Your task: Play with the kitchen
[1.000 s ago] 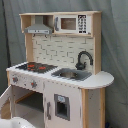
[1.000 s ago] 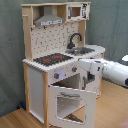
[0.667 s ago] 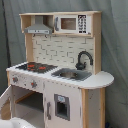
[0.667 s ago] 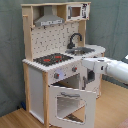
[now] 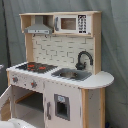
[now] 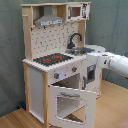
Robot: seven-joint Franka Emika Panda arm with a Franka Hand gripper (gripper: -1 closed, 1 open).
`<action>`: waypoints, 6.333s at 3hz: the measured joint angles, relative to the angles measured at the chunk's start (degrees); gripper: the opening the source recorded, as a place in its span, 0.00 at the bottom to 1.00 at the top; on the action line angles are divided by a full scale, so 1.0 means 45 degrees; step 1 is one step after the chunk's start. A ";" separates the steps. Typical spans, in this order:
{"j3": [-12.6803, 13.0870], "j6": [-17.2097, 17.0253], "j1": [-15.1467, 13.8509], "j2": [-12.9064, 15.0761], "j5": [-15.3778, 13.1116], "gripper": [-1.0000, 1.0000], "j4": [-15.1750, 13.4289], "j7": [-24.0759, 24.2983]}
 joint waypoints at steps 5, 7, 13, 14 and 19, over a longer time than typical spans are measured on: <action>-0.4001 0.3139 0.0320 0.0004 -0.1487 1.00 -0.1200 -0.3299; -0.5556 0.5060 -0.0022 0.0182 -0.1485 1.00 -0.1125 -0.4686; -0.6570 0.9322 -0.5487 0.2049 -0.1426 1.00 0.0686 -0.4989; -0.6516 0.9321 -0.6357 0.2636 -0.1430 1.00 0.1245 -0.5525; -0.3318 0.9336 -1.0765 0.4208 -0.1424 1.00 0.4101 -0.6605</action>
